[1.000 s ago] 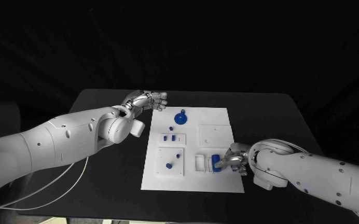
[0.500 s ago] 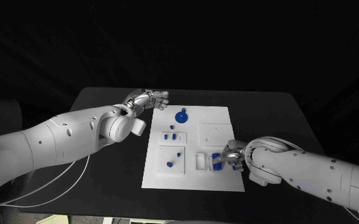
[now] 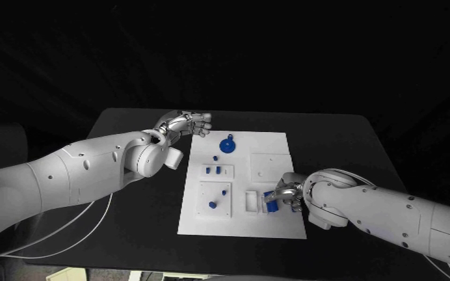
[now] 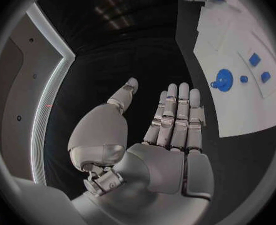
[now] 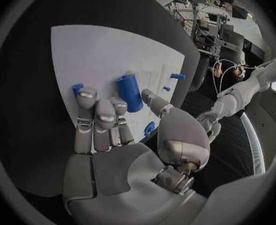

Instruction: Assemble the parts on the task board

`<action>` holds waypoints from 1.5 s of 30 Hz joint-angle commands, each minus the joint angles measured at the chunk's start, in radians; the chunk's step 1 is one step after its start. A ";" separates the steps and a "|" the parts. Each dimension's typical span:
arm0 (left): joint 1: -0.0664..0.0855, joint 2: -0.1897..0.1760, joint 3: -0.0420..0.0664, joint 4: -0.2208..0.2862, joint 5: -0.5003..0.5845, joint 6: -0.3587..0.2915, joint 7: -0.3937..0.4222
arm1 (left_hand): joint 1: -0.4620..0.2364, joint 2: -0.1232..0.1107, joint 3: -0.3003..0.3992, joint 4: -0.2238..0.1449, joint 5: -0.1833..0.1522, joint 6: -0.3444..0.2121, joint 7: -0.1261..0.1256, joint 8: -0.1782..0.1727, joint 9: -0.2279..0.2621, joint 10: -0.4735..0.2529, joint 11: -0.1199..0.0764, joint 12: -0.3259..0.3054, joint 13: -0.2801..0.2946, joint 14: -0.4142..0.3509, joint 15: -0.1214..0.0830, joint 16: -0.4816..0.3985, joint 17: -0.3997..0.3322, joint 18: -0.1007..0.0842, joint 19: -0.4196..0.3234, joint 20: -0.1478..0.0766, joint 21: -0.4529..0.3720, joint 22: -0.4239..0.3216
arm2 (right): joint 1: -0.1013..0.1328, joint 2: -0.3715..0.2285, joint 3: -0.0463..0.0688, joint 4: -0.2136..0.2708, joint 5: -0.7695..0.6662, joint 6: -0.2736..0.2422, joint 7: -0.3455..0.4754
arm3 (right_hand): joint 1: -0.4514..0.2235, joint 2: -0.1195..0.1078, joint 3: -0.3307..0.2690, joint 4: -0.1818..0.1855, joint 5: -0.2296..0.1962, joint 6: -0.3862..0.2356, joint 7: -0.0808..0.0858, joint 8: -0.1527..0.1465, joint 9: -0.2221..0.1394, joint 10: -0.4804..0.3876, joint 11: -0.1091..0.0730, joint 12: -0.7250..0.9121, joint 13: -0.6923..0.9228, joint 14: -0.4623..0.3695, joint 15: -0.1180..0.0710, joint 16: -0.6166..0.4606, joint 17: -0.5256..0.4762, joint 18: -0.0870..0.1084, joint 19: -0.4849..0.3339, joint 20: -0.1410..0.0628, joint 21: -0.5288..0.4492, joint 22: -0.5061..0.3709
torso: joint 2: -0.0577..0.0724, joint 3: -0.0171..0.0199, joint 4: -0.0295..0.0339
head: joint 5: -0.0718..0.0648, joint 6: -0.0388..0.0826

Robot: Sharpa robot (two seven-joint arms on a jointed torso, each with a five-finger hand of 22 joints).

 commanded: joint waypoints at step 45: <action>0.000 0.003 0.001 -0.004 0.006 0.022 0.008 | -0.010 0.014 -0.005 -0.002 -0.002 -0.005 0.000 0.007 -0.002 -0.001 0.005 -0.004 -0.002 0.007 0.001 -0.006 0.004 0.013 0.004 0.003 -0.010 0.001 | 0.027 0.007 0.002 0.049 0.134 0.013 0.004 | -0.056 0.112 0.052 -0.087 -0.004 0.124 -0.018 -0.010 -0.043 0.023 -0.036 -0.016 -0.006 0.007 -0.021 -0.003 0.004 0.054 -0.007 0.019 0.032 0.018 | 0.003 -0.0005 -0.0005 | -0.006 -0.003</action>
